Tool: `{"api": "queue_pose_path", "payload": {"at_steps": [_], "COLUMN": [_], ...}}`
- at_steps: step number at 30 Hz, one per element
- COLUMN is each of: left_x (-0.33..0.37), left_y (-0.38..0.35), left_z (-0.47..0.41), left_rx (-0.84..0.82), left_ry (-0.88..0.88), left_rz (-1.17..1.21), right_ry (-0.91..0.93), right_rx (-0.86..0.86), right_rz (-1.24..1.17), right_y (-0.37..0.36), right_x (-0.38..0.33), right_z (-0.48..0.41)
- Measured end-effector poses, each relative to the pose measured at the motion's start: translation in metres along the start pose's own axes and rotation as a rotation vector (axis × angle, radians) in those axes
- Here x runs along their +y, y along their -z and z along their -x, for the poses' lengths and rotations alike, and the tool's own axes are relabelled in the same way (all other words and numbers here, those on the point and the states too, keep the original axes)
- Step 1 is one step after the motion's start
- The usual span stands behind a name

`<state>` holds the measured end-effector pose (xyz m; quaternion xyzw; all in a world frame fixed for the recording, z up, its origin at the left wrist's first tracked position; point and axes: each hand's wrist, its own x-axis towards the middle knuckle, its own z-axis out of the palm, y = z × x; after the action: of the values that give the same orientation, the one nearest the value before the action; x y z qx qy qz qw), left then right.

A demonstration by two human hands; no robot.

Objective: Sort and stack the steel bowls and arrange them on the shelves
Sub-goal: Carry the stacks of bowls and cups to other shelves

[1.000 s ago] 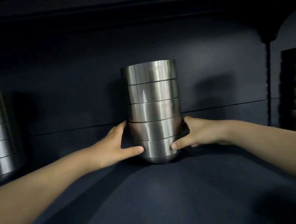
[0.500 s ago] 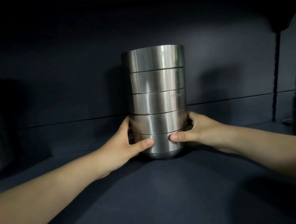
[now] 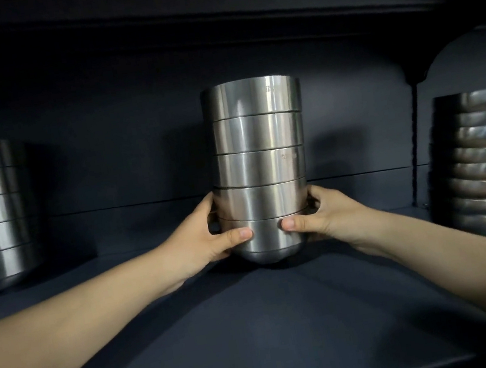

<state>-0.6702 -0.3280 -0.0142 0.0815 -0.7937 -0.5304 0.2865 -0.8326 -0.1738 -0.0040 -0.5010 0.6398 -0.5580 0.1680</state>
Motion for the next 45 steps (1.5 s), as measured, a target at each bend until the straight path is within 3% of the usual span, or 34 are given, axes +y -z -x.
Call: {"api": "queue_pose_path", "payload": {"at_steps": [8, 23, 33, 45], "left_x": [0.052, 0.152, 0.150, 0.115], "left_y": [-0.012, -0.042, -0.009, 0.080], "left_z": [0.060, 0.267, 0.429, 0.600], "left_rx": [0.104, 0.317, 0.397, 0.350], "left_ry": [-0.069, 0.051, 0.100, 0.255], "left_rz": [0.042, -0.016, 0.008, -0.030], "right_ry": [0.065, 0.115, 0.075, -0.013], "right_rx": [-0.034, -0.178, -0.245, -0.259], "right_rz": [-0.037, -0.028, -0.056, 0.041], "right_y": [-0.004, -0.049, -0.162, -0.328], "right_x": [-0.045, -0.136, -0.159, -0.173], "right_z": [0.049, 0.214, 0.325, 0.427]}}
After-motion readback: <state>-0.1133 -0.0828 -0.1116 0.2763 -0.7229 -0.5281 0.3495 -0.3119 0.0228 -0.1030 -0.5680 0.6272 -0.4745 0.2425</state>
